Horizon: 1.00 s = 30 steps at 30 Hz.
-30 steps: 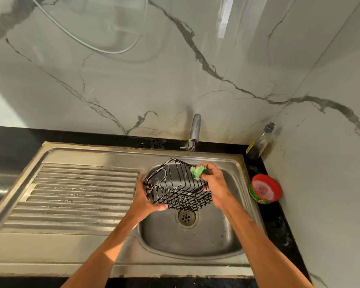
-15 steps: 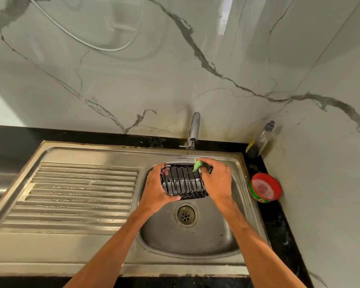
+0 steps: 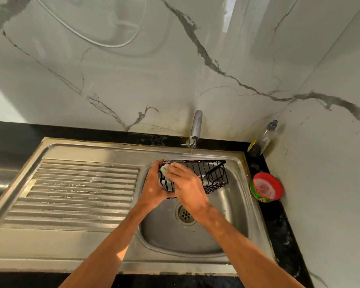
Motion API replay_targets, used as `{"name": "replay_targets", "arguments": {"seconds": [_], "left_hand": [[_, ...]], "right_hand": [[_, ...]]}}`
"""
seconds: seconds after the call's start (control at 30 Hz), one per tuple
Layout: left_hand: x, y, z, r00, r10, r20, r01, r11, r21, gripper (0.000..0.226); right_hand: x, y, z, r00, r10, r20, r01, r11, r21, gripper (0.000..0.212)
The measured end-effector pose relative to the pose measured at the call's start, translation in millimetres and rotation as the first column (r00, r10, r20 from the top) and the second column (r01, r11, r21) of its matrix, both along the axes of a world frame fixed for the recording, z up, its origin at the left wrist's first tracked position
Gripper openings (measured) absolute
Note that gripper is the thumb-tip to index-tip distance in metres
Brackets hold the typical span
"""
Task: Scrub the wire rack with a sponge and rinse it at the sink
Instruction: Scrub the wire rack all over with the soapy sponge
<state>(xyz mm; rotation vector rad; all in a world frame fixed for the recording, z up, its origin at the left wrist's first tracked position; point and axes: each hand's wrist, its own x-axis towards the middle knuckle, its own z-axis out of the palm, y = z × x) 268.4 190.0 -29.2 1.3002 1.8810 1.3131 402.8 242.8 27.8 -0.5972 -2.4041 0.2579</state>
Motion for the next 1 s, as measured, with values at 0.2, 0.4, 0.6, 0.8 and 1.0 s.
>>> {"name": "replay_targets", "arguments": {"seconds": [0.2, 0.4, 0.6, 0.8, 1.0], "left_hand": [[4, -3, 5, 0.999, -0.008, 0.051, 0.008, 1.0, -0.006, 0.112], [3, -3, -1, 0.998, -0.016, 0.054, 0.017, 0.999, -0.027, 0.114], [1, -3, -2, 0.999, -0.009, 0.038, 0.01, 0.999, -0.04, 0.112], [-2, -7, 2, 0.999, 0.018, 0.03, -0.017, 1.0, -0.027, 0.112], [-3, -6, 6, 0.998, 0.028, 0.054, -0.026, 0.999, -0.048, 0.11]], "right_hand": [[27, 38, -5, 0.916, -0.4, -0.025, 0.391, 0.905, -0.167, 0.043], [34, 41, -6, 0.955, -0.295, 0.024, 0.295, 0.949, -0.113, 0.04], [29, 47, -4, 0.952, -0.307, 0.013, 0.305, 0.939, -0.158, 0.039], [60, 85, -8, 0.829, -0.559, -0.023, 0.523, 0.79, -0.32, 0.039], [31, 61, -11, 0.958, -0.286, 0.028, 0.287, 0.949, -0.134, 0.041]]}}
